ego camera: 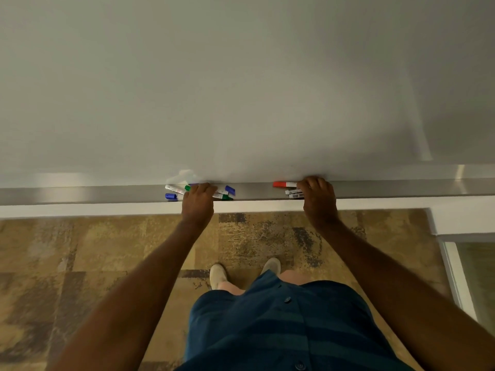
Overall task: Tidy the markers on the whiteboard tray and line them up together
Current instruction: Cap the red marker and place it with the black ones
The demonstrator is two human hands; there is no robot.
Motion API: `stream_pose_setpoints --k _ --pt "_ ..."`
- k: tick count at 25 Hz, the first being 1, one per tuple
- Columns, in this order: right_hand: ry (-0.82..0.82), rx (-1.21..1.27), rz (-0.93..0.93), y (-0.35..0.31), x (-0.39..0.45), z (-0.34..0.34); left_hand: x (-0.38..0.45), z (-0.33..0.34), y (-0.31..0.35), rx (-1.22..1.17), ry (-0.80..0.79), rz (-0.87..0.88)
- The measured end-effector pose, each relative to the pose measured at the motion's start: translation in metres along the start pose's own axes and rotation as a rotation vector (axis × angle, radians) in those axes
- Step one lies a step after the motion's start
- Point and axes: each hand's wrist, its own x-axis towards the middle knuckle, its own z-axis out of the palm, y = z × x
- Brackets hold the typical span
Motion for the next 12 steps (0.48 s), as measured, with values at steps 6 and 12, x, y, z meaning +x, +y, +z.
stream_pose_setpoints --k 6,12 --pt "-0.077 -0.015 0.045 -0.011 -0.007 0.005 0.009 0.001 -0.002 0.019 -0.038 0.061" --pt "-0.08 0.283 -0.113 -0.089 0.016 -0.008 0.012 0.0 -0.005 0.05 -0.083 0.108"
